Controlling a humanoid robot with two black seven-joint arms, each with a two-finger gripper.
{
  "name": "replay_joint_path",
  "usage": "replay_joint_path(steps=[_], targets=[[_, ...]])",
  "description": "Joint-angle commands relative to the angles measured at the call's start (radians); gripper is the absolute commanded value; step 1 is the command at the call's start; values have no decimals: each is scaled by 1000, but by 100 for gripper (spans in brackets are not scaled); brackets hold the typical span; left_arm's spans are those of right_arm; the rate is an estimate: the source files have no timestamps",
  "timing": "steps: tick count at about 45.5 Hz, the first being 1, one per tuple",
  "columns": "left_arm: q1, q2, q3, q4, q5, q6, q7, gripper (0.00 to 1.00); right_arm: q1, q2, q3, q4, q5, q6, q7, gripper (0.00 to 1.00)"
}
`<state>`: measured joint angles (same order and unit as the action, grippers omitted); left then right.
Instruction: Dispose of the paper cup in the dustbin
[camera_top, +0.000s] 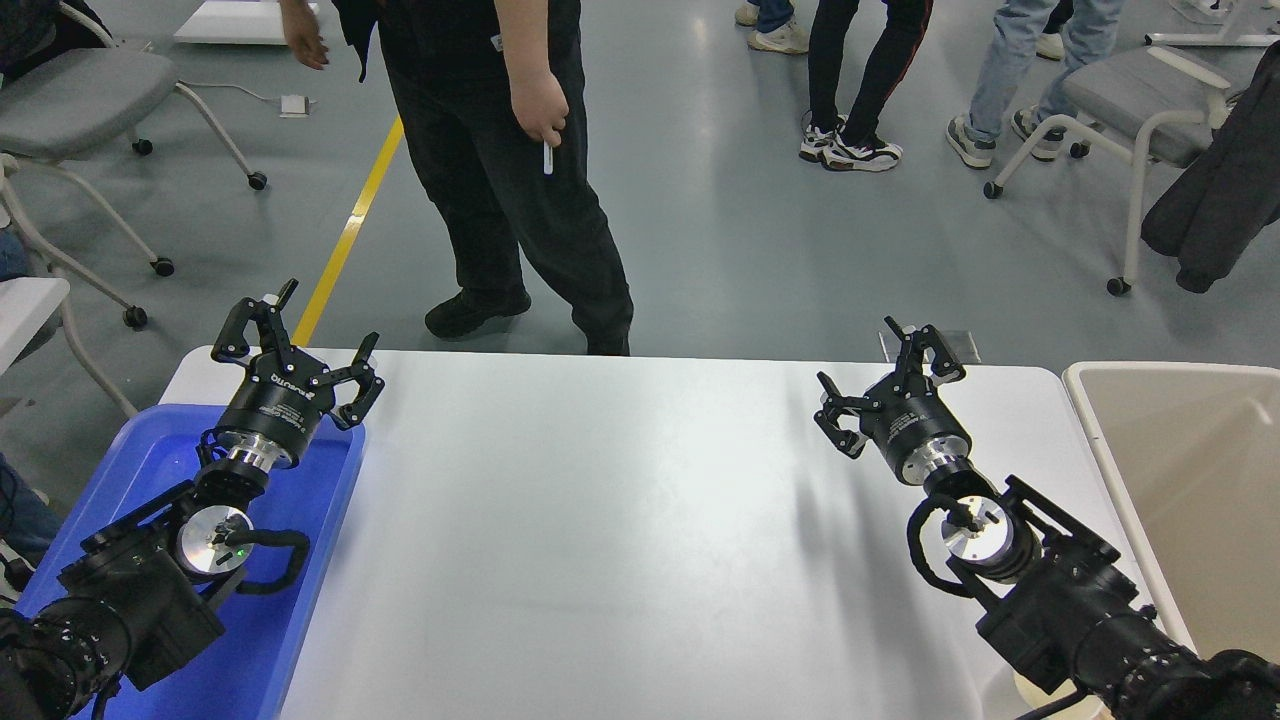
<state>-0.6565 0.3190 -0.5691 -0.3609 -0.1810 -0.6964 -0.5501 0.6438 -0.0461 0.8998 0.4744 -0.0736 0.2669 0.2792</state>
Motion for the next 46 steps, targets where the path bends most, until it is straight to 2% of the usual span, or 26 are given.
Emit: replay_joint_path(steps=[1,34,46], targets=[[0,-1,0,0,0,0,-1,100,0,0,-4,1,0,0,0,100],[0,0,0,0,2,0,-1,100,-7,-31,-2,27,-2,17,0,100],[0,0,0,0,2,2,-1,100,-38,-191,-31,242,-20,14,-2,100]])
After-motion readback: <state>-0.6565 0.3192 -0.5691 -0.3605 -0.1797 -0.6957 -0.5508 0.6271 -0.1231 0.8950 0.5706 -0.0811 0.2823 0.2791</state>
